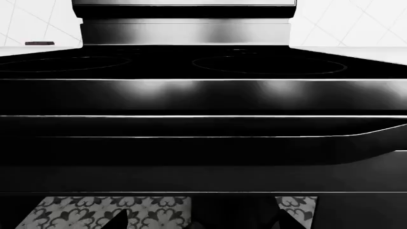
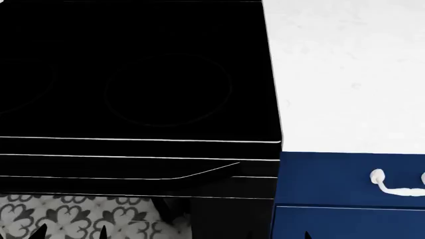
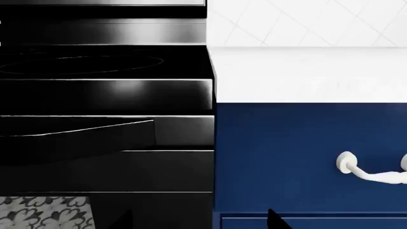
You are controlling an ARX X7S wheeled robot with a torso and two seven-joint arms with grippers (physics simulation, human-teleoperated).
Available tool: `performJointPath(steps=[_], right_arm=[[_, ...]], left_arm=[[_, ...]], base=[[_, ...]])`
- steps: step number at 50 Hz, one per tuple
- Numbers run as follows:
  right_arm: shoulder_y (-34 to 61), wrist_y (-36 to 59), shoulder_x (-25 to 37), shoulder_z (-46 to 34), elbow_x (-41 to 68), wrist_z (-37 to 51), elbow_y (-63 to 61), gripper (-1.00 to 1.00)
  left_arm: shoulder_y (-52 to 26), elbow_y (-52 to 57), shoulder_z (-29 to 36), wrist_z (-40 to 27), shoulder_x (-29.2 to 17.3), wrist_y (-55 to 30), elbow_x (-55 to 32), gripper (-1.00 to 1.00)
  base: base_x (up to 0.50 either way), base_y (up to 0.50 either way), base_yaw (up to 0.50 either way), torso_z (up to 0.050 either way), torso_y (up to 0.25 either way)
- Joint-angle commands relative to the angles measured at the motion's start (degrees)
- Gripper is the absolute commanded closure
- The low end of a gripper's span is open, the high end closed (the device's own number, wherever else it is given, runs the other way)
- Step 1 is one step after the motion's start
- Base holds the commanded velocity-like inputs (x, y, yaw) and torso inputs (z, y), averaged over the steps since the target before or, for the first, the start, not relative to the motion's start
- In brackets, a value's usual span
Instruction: Close the microwave door
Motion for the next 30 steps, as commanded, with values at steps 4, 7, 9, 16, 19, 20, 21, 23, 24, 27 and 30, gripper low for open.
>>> performJointPath(steps=[4,7,9,16,19,20,21,23,24,27,30], right_arm=[[-0.13,1.26,1.45,-0.98,4.29,1.05,-0.86,-1.0],[-0.36,0.9,1.9,-1.42,5.68,1.19,-1.22,-1.0],[-0.46,0.79,2.19,-1.78,6.03,1.46,-1.4,-1.0],[-0.56,0.46,3.06,-2.82,6.7,2.32,-1.32,-1.0],[-0.51,0.09,3.44,-3.32,6.64,2.59,-1.03,-1.0],[-0.46,-0.34,3.56,-3.52,6.52,2.64,-0.64,-1.0],[-0.54,-0.16,3.69,-3.69,6.52,2.75,-0.95,-1.0],[-0.61,-0.28,3.89,-3.98,6.46,2.97,-1.11,-1.0],[-0.92,-0.79,4.01,-4.13,6.66,2.81,-1.55,-1.0],[-1.36,-2.25,4.32,-4.52,6.63,2.85,-1.94,-1.0],[-1.25,-2.6,4.62,-5.07,5.96,3.29,-1.52,-1.0]], left_arm=[[0.17,0.42,1.91,-1.91,-1.59,-0.09,-1.49,-1.0],[0.21,0.44,2.48,-2.45,-2.1,-0.02,-1.95,-1.0],[0.22,0.37,2.77,-2.74,-2.39,0.1,-2.23,-1.0],[0.28,0.85,3.7,-3.68,-3.16,-0.16,-2.93,-1.0],[0.26,0.8,4.04,-4.0,-3.43,-0.09,-3.18,-1.0],[0.26,0.82,4.13,-4.1,-3.52,-0.07,-3.28,-1.0],[0.26,0.81,4.23,-4.2,-3.6,-0.04,-3.35,-1.0],[0.27,0.74,4.42,-4.37,-3.78,0.08,-3.52,-1.0],[0.28,0.71,4.51,-4.45,-3.87,0.15,-3.59,-1.0],[0.3,0.71,4.79,-4.71,-4.11,0.21,-3.77,-1.0],[0.29,0.79,5.05,-4.99,-4.31,0.14,-3.94,-1.0]], base=[[0.0,0.0,0.0,0.0,0.0],[0.0,0.0,0.0,0.0,0.0],[0.0,0.0,0.0,0.0,0.0],[0.0,0.0,0.0,0.0,0.0],[0.0,0.0,0.0,0.0,0.0],[0.0,0.0,0.0,0.0,0.0],[0.0,0.0,0.0,0.0,0.0],[0.0,0.0,0.0,0.0,0.0],[0.0,0.0,0.0,0.0,0.0],[0.0,0.17,0.0,0.0,0.0],[0.0,0.5,0.0,0.0,0.0]])
